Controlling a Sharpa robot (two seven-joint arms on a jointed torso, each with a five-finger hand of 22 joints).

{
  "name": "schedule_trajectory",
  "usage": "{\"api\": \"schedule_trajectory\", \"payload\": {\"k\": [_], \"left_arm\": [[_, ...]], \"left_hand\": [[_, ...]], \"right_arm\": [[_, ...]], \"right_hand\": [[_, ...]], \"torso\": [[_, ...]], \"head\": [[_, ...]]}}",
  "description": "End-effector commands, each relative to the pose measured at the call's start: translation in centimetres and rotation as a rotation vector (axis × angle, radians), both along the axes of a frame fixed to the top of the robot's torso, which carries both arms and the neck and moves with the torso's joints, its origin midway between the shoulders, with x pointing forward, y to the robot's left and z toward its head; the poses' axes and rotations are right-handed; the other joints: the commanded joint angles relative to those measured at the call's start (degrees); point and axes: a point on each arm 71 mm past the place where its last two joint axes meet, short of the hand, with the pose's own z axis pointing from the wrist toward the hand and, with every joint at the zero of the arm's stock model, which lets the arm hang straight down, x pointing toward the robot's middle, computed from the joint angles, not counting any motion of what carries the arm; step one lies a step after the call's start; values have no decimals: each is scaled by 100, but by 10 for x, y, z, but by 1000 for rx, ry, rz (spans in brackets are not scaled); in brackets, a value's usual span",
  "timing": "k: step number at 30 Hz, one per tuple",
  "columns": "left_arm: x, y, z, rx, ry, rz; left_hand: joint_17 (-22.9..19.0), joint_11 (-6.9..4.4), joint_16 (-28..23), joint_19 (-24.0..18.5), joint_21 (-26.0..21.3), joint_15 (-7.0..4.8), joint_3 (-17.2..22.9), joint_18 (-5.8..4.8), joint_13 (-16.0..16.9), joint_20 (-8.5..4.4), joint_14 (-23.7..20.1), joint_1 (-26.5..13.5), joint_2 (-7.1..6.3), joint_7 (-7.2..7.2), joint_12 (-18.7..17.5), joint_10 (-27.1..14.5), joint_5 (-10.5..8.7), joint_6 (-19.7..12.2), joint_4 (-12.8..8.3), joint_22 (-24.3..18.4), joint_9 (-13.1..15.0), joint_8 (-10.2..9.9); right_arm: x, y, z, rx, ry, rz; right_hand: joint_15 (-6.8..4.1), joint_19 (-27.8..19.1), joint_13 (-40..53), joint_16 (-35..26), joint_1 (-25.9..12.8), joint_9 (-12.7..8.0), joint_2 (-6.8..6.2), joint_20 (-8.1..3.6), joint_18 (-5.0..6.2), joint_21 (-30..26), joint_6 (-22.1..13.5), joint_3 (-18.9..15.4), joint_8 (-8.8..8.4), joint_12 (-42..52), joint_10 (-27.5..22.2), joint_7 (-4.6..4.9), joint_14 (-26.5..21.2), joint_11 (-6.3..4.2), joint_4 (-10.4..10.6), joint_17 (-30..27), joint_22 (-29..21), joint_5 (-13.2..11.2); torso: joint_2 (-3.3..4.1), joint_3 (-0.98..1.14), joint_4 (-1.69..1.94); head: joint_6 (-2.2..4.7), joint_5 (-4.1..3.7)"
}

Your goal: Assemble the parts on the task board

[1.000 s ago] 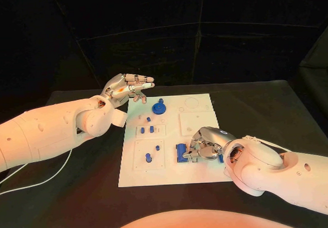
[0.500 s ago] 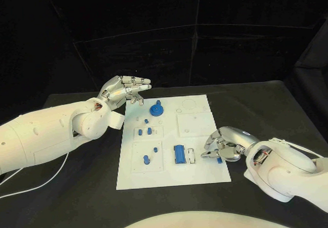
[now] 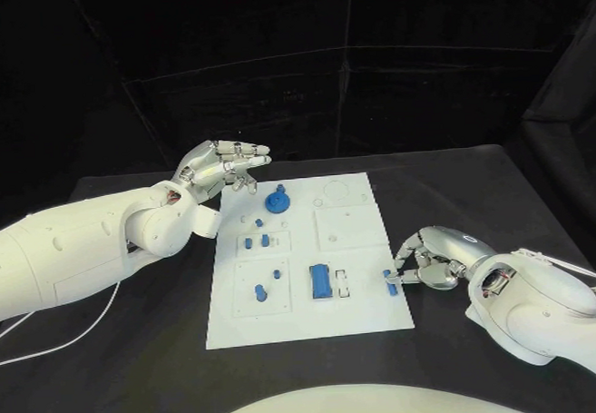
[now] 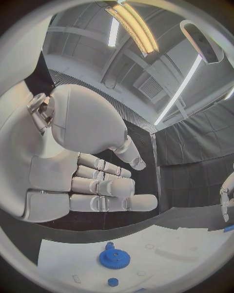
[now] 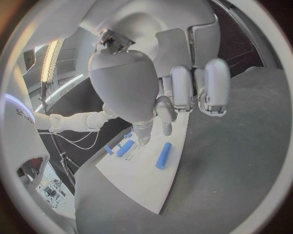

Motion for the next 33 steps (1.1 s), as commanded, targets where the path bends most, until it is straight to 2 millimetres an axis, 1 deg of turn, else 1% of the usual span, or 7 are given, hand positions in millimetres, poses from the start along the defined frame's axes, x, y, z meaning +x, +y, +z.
{"api": "schedule_trajectory", "payload": {"k": [1,7,10,22,24,28,33], "left_arm": [[0,0,1,-11,-4,-6],[-1,1,1,-10,-3,-6],[-1,1,1,-10,-3,-6],[-1,1,0,-9,-1,-6],[-1,2,0,-9,-1,-6],[-1,2,0,-10,0,-7],[-1,2,0,-9,1,-6]], "left_hand": [[-7,12,34,-4,-33,17,-40,32,5,42,-36,24,49,-1,38,-47,13,-48,-6,-7,9,36],[-7,12,34,-4,-33,17,-40,32,5,42,-36,24,49,-1,38,-47,13,-48,-6,-7,9,36],[-7,12,34,-4,-33,17,-40,32,5,42,-36,24,49,-1,38,-47,13,-48,-6,-7,9,36],[-7,12,34,-4,-33,17,-40,32,5,42,-36,24,49,-1,38,-47,13,-48,-6,-7,9,36],[-7,12,34,-4,-33,17,-40,32,5,42,-36,24,49,-1,38,-47,13,-48,-6,-7,9,36],[-7,12,34,-4,-33,17,-40,32,5,42,-36,24,49,-1,38,-47,13,-48,-6,-7,9,36],[-7,12,34,-4,-33,17,-40,32,5,42,-36,24,49,-1,38,-47,13,-48,-6,-7,9,36]], "right_arm": [[2,-1,-3,-86,7,-7],[5,3,-8,-112,26,-3],[7,6,-11,-119,37,5],[10,15,-19,-156,93,29],[11,16,-20,-162,98,34],[10,20,-22,-177,109,49],[9,25,-24,-219,117,74]], "right_hand": [[2,43,9,-7,-103,-14,-26,3,-51,15,43,-50,-31,28,40,-9,314,5,47,40,756,13],[-2,55,49,0,-160,-21,-44,-3,-56,25,73,-80,-42,77,62,-17,317,-2,120,55,771,3],[-6,61,63,8,-149,-20,-31,-6,-58,30,99,-72,-38,95,71,-25,320,-8,133,70,779,17],[-33,69,88,21,68,-12,41,-29,-60,36,244,-12,-24,118,82,-61,325,-41,71,100,791,121],[-41,71,89,21,132,-5,57,-36,-61,38,279,4,-18,116,81,-70,325,-49,37,100,795,151],[-63,74,96,25,357,11,115,-54,-62,40,345,77,-12,118,83,-99,326,-77,-94,113,800,208],[-102,76,98,32,763,31,208,-90,-63,41,427,263,-16,107,78,-142,327,-119,-349,134,806,15]], "torso": [[-4,-6,3],[-1,0,1],[-3,-9,9],[-2,-2,4],[-2,-7,2],[-2,-7,9],[-7,-10,12]], "head": [[-16,-1],[-22,2],[-26,-6],[-50,8],[-51,7],[-58,5],[-63,4]]}}
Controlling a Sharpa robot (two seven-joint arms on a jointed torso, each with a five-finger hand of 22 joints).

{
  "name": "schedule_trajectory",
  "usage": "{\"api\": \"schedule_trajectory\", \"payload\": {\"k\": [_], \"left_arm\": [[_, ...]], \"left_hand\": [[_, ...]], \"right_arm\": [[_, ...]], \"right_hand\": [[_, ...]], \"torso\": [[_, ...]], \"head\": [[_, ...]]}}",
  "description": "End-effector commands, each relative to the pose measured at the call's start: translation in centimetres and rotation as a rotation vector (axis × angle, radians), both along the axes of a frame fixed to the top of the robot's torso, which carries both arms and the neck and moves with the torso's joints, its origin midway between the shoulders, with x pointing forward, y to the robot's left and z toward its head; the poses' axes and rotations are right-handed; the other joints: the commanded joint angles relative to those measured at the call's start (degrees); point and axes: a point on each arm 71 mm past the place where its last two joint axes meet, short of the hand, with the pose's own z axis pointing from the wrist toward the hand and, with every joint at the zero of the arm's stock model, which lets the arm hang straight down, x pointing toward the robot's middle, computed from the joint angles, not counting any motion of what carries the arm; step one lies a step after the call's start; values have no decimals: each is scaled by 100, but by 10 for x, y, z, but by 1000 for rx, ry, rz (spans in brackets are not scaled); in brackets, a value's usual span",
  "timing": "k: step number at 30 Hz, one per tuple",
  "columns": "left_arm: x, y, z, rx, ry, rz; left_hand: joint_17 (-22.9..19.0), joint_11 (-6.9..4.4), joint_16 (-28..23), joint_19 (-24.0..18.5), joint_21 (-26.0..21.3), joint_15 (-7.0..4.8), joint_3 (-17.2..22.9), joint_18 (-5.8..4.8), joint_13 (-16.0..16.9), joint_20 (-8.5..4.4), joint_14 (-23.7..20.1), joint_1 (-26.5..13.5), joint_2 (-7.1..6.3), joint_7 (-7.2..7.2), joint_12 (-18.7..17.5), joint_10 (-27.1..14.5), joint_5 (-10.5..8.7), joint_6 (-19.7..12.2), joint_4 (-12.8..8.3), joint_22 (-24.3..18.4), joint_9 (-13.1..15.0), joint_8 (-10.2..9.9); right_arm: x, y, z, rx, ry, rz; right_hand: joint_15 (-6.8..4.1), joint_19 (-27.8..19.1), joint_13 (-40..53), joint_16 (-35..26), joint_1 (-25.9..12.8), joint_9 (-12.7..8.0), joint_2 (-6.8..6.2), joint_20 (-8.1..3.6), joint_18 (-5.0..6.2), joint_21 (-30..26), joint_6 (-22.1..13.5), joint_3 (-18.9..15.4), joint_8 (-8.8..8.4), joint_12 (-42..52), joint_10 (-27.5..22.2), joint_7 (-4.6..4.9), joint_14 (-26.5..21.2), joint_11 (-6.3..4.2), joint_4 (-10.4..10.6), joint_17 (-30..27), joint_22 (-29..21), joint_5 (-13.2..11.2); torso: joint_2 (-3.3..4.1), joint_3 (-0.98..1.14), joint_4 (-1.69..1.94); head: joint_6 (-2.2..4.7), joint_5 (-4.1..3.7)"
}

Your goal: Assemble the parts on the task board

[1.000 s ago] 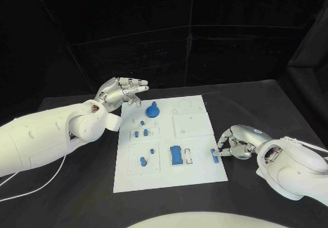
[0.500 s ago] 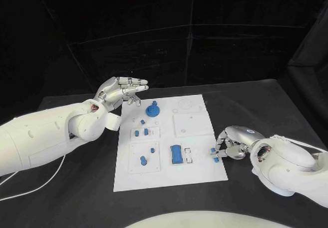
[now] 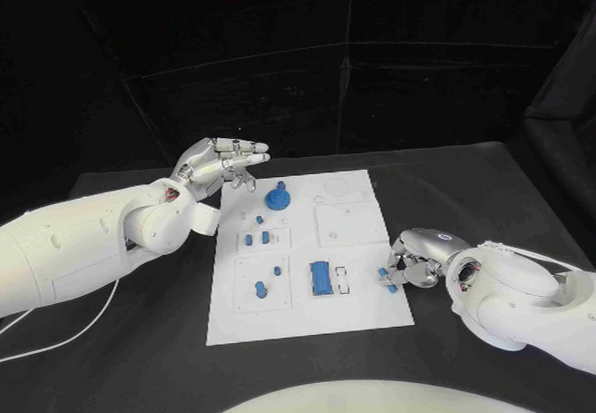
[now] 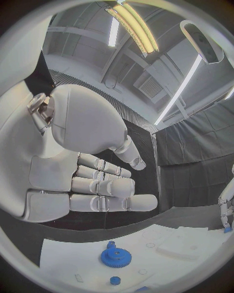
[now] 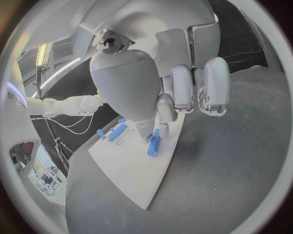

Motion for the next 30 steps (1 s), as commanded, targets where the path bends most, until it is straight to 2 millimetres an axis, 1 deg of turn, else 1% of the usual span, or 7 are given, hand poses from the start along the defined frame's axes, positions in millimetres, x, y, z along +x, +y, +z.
{"api": "schedule_trajectory", "payload": {"k": [1,6,17,19,21,23,30], "left_arm": [[0,0,1,-11,-3,-9],[0,0,1,-10,-1,-9],[0,1,0,-10,3,-11],[0,1,0,-9,3,-11],[0,1,0,-9,3,-11],[0,1,0,-9,3,-11],[0,0,0,-9,4,-12]], "left_hand": [[-7,12,34,-4,-33,17,-40,32,6,42,-35,23,49,-1,37,-47,13,-48,-6,-8,9,36],[-7,12,34,-4,-33,17,-40,32,6,42,-35,23,49,-1,37,-47,13,-48,-6,-8,9,36],[-8,14,47,0,-37,19,-56,33,8,45,-36,30,58,1,66,-68,12,-63,-16,-13,11,58],[-8,14,47,0,-37,19,-56,33,8,45,-36,30,58,1,66,-68,12,-63,-16,-13,11,58],[-8,14,47,0,-37,19,-56,33,8,45,-36,30,58,1,66,-68,12,-63,-16,-13,11,58],[-8,14,47,0,-37,19,-56,33,8,45,-36,30,58,1,66,-68,12,-63,-16,-13,11,58],[-8,14,47,0,-37,19,-56,33,8,45,-36,30,58,1,66,-68,12,-63,-16,-13,11,58]], "right_arm": [[-4,1,-9,-92,50,31],[-5,4,-11,-172,39,59],[-6,12,-15,-246,45,90],[-6,13,-15,-245,41,88],[-6,14,-14,-235,30,78],[-6,14,-13,-225,23,69],[-9,12,-8,-141,-1,17]], "right_hand": [[-51,36,-6,35,267,-5,76,-54,-64,19,78,82,-27,36,-3,-12,339,-44,-131,144,804,-100],[-60,29,-33,36,428,-8,79,-71,-63,11,101,187,-70,-13,-25,-13,338,-49,-265,154,798,-206],[3,-33,-157,-13,235,-52,-65,-31,-45,-48,-60,166,-241,-199,-116,89,319,33,-227,89,727,-286],[12,-33,-162,-16,248,-60,-62,-18,-44,-50,-79,211,-277,-211,-128,100,319,41,-236,90,728,-57],[16,-29,-165,-19,283,-77,-64,-11,-44,-50,-69,301,-333,-226,-146,106,320,44,-235,95,732,601],[1,-20,-155,-12,389,-82,-19,-14,-46,-43,-36,414,-352,-218,-145,87,324,23,-269,111,743,926],[-16,5,-144,-2,557,-96,38,-33,-54,-23,43,761,-401,-212,-138,67,331,4,-320,137,772,1083]], "torso": [[-5,-1,6],[-2,-4,3],[-2,-5,5],[-4,-6,5],[-3,-4,3],[-3,-3,-4],[-4,-1,-4]], "head": [[-7,2],[-12,11],[-16,21],[-17,19],[-16,16],[-15,19],[-9,12]]}}
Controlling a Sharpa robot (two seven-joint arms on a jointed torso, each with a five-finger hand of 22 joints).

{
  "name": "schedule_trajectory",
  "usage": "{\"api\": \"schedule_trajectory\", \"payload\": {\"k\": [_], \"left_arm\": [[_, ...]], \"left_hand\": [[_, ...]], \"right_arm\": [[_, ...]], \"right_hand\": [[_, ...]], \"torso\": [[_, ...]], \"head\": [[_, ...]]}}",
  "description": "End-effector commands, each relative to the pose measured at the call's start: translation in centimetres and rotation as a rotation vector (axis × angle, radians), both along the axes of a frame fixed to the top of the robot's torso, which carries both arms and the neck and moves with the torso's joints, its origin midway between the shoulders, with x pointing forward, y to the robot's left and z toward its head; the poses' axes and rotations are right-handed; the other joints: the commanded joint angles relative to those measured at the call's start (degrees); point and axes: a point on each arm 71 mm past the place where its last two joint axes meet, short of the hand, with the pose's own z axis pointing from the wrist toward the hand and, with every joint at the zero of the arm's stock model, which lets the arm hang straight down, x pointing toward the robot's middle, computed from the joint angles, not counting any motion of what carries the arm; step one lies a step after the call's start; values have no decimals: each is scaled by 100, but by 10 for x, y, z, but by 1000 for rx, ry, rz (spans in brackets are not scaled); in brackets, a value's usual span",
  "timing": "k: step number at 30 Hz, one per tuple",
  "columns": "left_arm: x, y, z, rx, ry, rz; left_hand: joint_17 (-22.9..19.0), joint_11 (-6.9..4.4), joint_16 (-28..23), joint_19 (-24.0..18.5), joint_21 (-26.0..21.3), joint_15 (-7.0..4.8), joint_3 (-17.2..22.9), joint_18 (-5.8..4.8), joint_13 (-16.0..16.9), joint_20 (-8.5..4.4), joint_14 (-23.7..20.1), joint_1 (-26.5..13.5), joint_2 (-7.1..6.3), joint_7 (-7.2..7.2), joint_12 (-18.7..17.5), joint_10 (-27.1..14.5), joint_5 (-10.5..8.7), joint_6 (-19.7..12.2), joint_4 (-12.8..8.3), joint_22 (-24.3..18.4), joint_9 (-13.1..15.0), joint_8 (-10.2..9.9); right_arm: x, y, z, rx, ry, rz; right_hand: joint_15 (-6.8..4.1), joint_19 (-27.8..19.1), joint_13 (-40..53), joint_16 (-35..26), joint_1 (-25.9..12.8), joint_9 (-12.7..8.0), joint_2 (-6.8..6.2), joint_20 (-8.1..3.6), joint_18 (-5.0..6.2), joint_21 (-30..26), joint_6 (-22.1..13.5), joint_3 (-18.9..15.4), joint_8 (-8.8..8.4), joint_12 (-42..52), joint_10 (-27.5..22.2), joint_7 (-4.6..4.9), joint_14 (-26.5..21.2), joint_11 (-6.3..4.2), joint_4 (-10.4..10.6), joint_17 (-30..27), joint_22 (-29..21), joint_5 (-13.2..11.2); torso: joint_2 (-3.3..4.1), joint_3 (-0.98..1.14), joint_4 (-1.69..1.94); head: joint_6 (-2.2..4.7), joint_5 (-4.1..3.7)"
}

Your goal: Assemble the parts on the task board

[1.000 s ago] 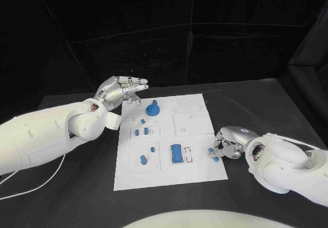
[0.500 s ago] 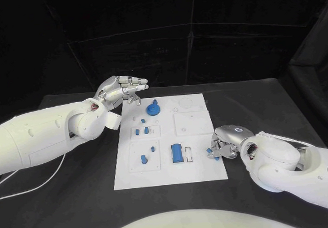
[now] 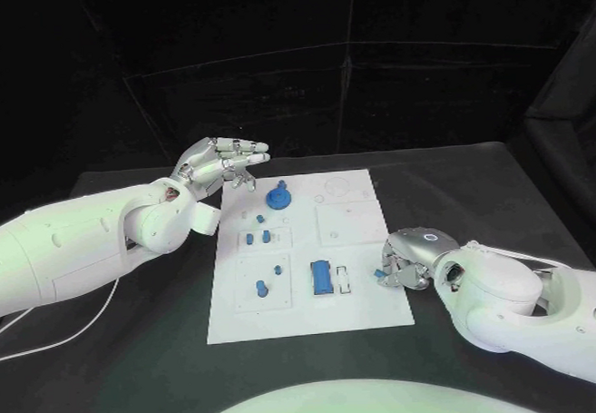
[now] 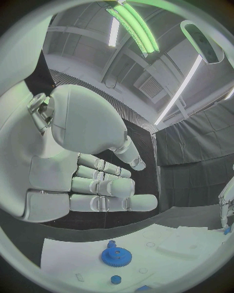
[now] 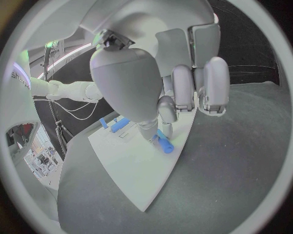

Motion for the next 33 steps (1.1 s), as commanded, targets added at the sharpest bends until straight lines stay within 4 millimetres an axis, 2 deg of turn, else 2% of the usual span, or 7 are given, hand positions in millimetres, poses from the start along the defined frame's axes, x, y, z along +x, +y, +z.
{"api": "schedule_trajectory", "payload": {"k": [1,3,6,12,17,21,33], "left_arm": [[0,-1,1,-10,1,-11],[0,-1,1,-10,1,-11],[0,-2,1,-10,1,-11],[0,-1,1,-9,1,-10],[0,-1,1,-9,1,-9],[0,-1,1,-9,1,-9],[-1,-1,1,-9,2,-10]], "left_hand": [[-8,-17,20,0,-37,19,-33,33,8,45,-36,4,32,1,17,-37,12,-22,8,-6,6,13],[-8,-17,20,0,-37,19,-33,33,8,45,-36,4,32,1,17,-37,12,-22,8,-6,6,13],[-8,-17,20,0,-37,19,-33,33,8,45,-36,4,32,1,17,-37,12,-22,8,-6,6,13],[-8,-17,20,0,-37,19,-33,33,8,45,-36,4,32,1,17,-37,12,-22,8,-6,6,13],[-8,-17,20,0,-37,19,-33,33,8,45,-36,4,32,1,17,-37,12,-22,8,-6,6,13],[-8,-17,20,0,-37,19,-33,33,8,45,-36,4,32,1,17,-37,12,-22,8,-6,6,13],[-8,-17,20,0,-37,19,-33,33,8,45,-36,4,32,1,17,-37,12,-22,8,-6,6,13]], "right_arm": [[-5,-10,-11,3,55,-77],[-6,-10,-9,34,54,-90],[-7,-11,-6,88,46,-109],[-10,-8,1,203,16,-129],[-13,-4,8,305,-13,-139],[-15,0,10,355,3,-149],[-14,21,1,404,122,-161]], "right_hand": [[-2,10,26,-1,194,-414,146,8,-55,7,55,180,29,36,5,14,353,-31,-59,140,778,102],[-7,15,28,-1,111,-419,85,6,-56,10,76,276,4,39,19,18,354,-39,3,143,783,150],[-6,25,40,-1,-84,-423,10,10,-60,18,101,328,-25,63,57,-6,356,-40,150,147,795,-68],[-12,55,69,12,-177,-426,-94,2,-69,44,132,427,-55,101,87,-10,363,-44,238,172,832,-91],[-16,75,91,24,-273,-425,-194,-2,-76,62,167,511,-78,131,113,-16,369,-48,335,195,856,-128],[-18,87,114,32,-349,-424,-255,-4,-80,73,189,569,-95,162,134,-20,372,-51,415,209,871,-137],[-16,84,136,30,-467,-413,-404,-5,-79,68,222,679,-137,181,149,-16,373,-47,535,211,870,155]], "torso": [[-1,1,3],[-2,0,6],[-1,-1,11],[2,-1,15],[3,-5,2],[4,-4,6],[7,-1,8]], "head": [[-1,-14],[-3,-16],[-1,-10],[4,16],[2,44],[3,40],[-17,60]]}}
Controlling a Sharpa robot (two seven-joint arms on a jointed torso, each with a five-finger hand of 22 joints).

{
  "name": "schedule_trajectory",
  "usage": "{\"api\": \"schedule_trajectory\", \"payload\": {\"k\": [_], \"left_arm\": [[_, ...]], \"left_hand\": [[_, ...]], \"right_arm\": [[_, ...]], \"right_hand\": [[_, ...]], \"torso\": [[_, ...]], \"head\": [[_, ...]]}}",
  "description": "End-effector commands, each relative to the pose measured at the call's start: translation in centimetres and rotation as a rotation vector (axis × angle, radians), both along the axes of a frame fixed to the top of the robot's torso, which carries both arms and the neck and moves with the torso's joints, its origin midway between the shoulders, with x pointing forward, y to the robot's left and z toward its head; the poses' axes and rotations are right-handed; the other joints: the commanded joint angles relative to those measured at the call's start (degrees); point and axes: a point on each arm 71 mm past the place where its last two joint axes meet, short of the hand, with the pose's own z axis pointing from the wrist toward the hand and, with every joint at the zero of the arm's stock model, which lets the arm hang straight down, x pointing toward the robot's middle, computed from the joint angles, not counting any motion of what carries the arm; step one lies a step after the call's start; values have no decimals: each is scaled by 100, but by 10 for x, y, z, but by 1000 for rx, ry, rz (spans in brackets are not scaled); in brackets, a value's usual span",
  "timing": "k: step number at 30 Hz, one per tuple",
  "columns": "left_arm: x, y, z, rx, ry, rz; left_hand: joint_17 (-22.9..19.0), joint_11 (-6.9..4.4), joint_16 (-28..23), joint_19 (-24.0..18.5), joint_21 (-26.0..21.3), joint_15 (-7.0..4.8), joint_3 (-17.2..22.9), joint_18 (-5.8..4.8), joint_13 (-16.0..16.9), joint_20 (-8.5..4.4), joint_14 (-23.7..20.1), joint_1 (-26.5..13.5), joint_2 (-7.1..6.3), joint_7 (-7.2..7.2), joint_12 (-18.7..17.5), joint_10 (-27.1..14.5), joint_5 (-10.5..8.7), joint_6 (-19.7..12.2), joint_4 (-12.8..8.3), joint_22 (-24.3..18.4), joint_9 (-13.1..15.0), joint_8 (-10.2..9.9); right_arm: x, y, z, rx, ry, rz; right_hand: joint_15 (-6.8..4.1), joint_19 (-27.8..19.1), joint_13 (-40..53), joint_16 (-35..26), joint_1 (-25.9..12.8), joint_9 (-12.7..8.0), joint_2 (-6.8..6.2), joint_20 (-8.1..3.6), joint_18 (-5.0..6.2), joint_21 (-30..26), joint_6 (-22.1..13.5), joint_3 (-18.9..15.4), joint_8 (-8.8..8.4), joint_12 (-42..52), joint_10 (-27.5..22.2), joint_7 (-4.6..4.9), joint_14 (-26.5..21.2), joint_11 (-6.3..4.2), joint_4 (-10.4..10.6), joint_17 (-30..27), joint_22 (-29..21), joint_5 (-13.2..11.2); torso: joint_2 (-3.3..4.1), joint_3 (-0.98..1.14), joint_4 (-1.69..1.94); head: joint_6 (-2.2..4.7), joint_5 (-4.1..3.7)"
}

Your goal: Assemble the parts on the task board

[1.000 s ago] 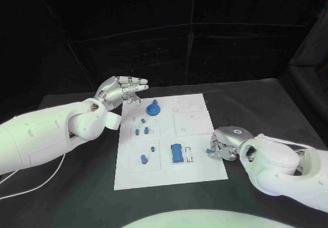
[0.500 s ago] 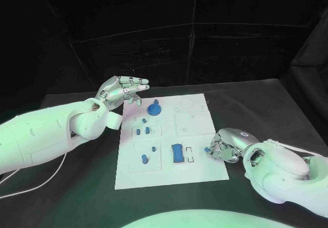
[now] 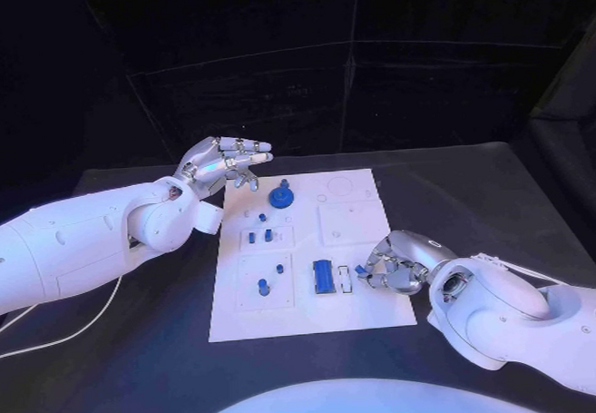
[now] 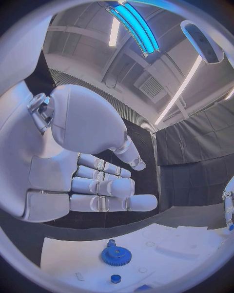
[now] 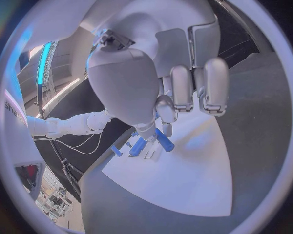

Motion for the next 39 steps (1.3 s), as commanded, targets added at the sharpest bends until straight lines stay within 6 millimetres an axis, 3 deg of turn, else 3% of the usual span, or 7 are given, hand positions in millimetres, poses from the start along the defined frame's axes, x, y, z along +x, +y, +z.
{"api": "schedule_trajectory", "payload": {"k": [1,18,25,28,39], "left_arm": [[0,-1,1,-9,0,-8],[-1,-2,1,-10,1,-12],[-1,-3,1,-11,3,-16],[-1,-3,2,-11,3,-16],[-1,-3,1,-11,6,-18]], "left_hand": [[-8,-16,21,0,-37,19,-33,33,8,45,-36,4,33,1,17,-37,13,-22,8,-7,6,13],[-8,-16,21,0,-37,19,-33,33,8,45,-36,4,33,1,17,-37,13,-22,8,-7,6,13],[-8,-16,21,0,-37,19,-33,33,8,45,-36,4,33,1,17,-37,13,-22,8,-7,6,13],[-8,-16,21,0,-37,19,-33,33,8,45,-36,4,33,1,17,-37,13,-22,8,-7,6,13],[-8,-16,21,0,-37,19,-33,33,8,45,-36,4,33,1,17,-37,13,-22,8,-7,6,13]], "right_arm": [[0,6,-4,44,63,-11],[9,25,-11,31,73,-4],[11,26,-14,-15,81,3],[11,26,-14,-30,76,5],[13,27,-13,-75,44,-2]], "right_hand": [[-24,81,4,28,-45,8,-25,-5,-77,16,38,-1,-21,9,39,4,380,18,40,204,867,32],[-25,79,4,26,-255,36,-36,-3,-75,12,94,3,-19,9,57,-10,381,13,205,207,865,74],[-72,95,9,30,-398,117,-21,-35,-79,24,281,-5,96,17,97,-96,383,-54,310,219,883,85],[-105,101,49,33,-457,167,-25,-66,-81,28,360,-31,165,68,137,-145,385,-91,321,227,889,236],[-143,127,121,42,-527,242,11,-104,-90,50,446,-58,266,158,199,-200,389,-138,330,247,920,295]], "torso": [[-1,0,1],[0,3,-8],[-5,1,-2],[-5,3,-10],[-4,5,-3]], "head": [[-7,3],[-25,36],[-37,34],[-40,43],[-38,33]]}}
